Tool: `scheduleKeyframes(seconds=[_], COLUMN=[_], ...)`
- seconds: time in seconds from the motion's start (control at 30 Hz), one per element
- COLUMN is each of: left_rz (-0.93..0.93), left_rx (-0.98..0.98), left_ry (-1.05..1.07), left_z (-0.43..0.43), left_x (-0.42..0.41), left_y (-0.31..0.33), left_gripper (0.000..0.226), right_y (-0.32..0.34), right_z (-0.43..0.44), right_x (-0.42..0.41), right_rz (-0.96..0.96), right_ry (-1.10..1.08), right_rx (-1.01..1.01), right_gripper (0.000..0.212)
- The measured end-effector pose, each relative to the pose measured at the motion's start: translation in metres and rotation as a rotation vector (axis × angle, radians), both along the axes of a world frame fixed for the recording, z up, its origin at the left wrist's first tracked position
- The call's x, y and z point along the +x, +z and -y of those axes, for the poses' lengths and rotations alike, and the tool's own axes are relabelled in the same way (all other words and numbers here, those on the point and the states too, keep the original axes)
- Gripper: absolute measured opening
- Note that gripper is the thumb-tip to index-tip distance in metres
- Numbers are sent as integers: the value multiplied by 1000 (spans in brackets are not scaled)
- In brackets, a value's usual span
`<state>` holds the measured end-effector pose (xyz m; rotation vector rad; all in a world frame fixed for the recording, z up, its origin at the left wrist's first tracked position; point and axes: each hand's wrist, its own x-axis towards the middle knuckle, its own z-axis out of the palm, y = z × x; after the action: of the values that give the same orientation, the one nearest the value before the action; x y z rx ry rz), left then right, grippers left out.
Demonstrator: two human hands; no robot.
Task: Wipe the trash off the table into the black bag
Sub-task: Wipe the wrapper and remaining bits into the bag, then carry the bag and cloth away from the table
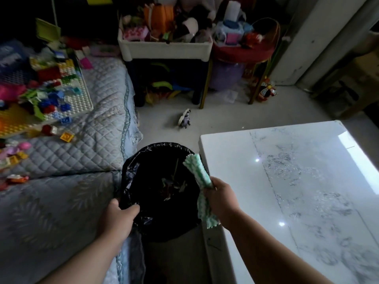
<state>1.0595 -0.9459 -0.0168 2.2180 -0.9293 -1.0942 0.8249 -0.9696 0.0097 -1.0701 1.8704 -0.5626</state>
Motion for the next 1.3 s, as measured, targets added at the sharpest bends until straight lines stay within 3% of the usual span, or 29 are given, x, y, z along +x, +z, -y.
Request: scheduleKeyframes(seconds=[0.33,0.43,0.73,0.83,1.07,1.23,1.3], left_rz=[-5,19,-7,-89,-283,-271,-297], left_rx=[-82,-158,-229,-206,-114,-63,-42], left_ry=[36,8,-235,-374,-653,-940,-1033], left_z=[-59,-88,-189,-218,-275,-313,-336], left_x=[-41,-62,-150,-182,-265,-302,-313], left_y=[84,124,250,267,284,288,291], left_gripper=[36,25,27,15,15,16,16], right_y=[76,114,221,243,296,322,326], right_z=[-56,-91,-223,-275,-400,-512,-562], right_x=[-29,-53,-134,-171,-244,-259,-253], right_rz=[71,90,178,144,66,46,8], right_ry=[9,-31,-227,-313,-695,-990,-1117], right_rx=[-107,-153,-239,-242,-321,-377,-365], right_gripper=[33,30,20,23,17,40,35])
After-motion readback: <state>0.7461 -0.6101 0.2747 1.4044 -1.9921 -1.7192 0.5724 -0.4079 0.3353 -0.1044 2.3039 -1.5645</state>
